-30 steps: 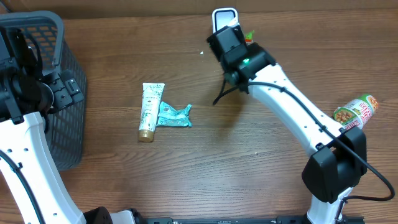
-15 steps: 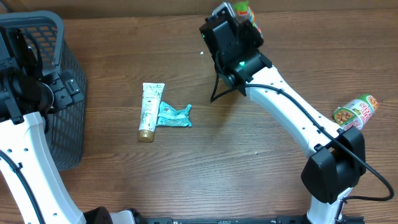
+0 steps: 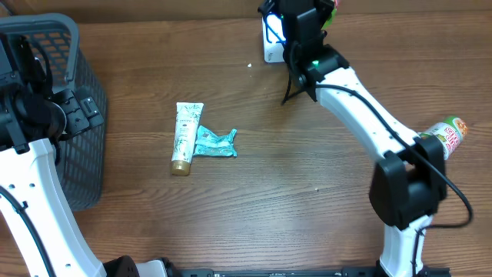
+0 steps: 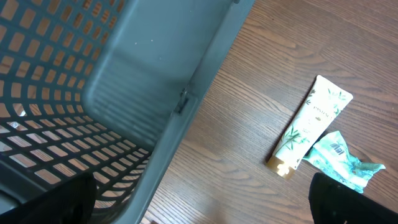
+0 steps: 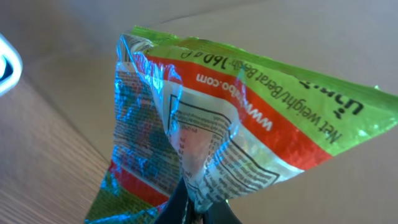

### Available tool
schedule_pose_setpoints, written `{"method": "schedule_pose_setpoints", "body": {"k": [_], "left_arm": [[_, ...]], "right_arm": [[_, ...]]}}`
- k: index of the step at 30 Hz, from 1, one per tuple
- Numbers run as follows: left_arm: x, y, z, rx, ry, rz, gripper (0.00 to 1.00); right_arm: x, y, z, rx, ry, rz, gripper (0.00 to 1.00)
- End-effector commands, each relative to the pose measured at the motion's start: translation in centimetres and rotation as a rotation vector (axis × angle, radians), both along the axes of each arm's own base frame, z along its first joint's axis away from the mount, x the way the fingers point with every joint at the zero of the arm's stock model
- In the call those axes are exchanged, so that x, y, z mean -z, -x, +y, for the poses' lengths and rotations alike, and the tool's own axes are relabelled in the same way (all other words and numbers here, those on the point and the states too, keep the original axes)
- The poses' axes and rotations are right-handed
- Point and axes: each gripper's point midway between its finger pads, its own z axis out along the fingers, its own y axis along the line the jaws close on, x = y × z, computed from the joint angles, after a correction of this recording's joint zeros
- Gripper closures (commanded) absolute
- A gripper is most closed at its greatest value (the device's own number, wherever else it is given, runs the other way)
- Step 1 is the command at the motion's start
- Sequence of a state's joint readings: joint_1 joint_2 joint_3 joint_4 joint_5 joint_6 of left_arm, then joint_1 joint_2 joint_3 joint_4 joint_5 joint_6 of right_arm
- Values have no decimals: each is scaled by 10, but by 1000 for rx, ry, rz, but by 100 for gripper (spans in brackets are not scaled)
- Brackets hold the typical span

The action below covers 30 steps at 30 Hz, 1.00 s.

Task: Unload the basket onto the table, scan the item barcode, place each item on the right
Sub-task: 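Hold the green snack bag up in front of the scanner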

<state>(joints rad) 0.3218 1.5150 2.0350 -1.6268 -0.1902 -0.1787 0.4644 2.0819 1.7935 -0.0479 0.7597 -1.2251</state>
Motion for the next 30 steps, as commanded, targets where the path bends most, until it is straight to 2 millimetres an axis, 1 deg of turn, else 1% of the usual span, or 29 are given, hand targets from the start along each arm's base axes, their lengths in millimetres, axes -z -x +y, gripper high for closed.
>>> {"method": "schedule_pose_setpoints", "body": {"k": [1,6,7,9,11,19,22,25,30], "left_arm": [[0,0,1,14,-3,5,0],[0,0,1,14,-3,4,0],[0,0,1,14,-3,4,0],[0,0,1,14,-3,5,0],[0,0,1,14,-3,4,0],[0,0,1,14,-3,4,0],[0,0,1,13,-3,4,0],[0,0,1,14,-3,4,0],[0,0,1,14,-3,4,0]], "right_arm": [[23,-12,7,-54,203,68,96],[44,-24,17,-83,199,57,96],[46,-26,17,-85,208,53,96],[58,-29,19,-95,249,72,96],[63,-30,21,-105,262,80,96],[64,-31,21,-101,260,71,96],[71,-30,20,-101,266,88,96],[83,-26,18,-97,281,120,96],[92,-24,15,-94,291,141,96]]}}
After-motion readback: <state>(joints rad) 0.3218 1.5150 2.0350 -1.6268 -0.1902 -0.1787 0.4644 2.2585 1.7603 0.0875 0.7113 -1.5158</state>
